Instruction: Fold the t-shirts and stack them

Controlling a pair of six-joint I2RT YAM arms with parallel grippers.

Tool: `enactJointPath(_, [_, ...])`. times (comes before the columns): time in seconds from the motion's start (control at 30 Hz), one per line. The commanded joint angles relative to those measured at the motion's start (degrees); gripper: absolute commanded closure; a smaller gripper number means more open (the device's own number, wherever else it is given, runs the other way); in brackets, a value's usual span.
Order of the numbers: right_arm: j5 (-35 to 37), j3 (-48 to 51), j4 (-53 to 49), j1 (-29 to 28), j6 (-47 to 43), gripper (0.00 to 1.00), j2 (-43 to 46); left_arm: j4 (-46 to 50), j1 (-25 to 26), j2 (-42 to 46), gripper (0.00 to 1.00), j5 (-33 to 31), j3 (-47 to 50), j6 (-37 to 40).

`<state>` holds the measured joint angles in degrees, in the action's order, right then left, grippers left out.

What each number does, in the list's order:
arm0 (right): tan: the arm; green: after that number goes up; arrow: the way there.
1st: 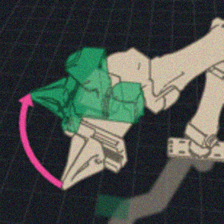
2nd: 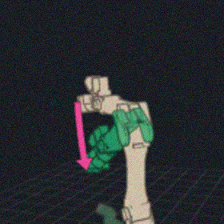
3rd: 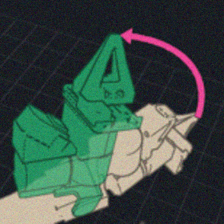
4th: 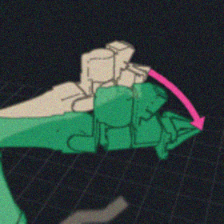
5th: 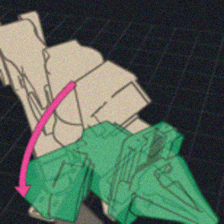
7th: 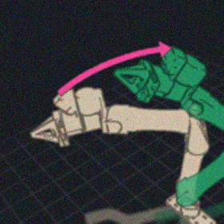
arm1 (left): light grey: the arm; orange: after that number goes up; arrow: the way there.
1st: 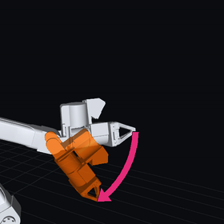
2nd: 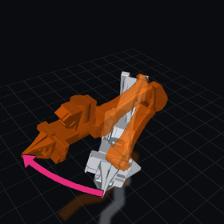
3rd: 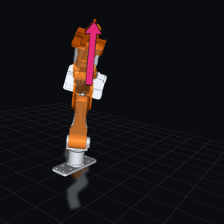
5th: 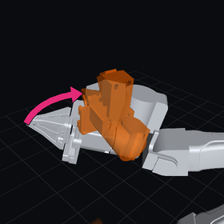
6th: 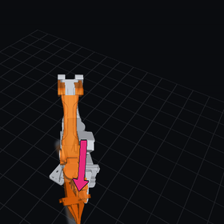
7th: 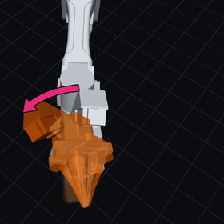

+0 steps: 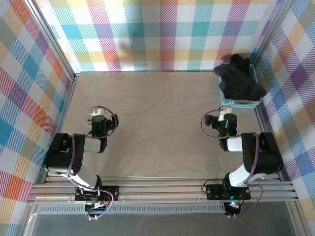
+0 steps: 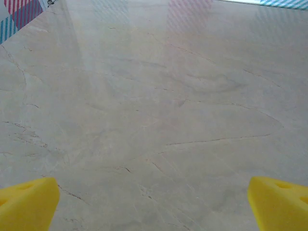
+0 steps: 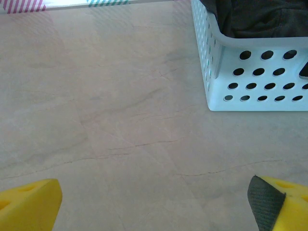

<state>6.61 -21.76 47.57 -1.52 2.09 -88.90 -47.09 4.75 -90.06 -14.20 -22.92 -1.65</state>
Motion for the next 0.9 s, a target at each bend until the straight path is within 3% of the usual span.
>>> enactJointPath(0.0, [0.2,-0.7,2.2,-0.3,-0.3,0.00,0.9,-1.6,0.3,0.6,0.00,-0.8,0.2,0.9])
enactJointPath(0.67, [0.2,-0.2,3.4,-0.4,-0.7,0.00,1.4,-2.3,0.4,0.8,0.00,-0.6,0.5,0.9])
enactJointPath(0.73, [2.0,-1.5,-2.8,-2.8,-3.1,0.00,6.4,1.7,0.8,5.0,0.00,-0.7,0.3,1.5])
enactJointPath(0.87, [9.3,-4.7,-10.8,-9.6,-7.2,0.00,18.8,7.8,6.4,16.1,0.00,-12.4,-0.1,3.7])
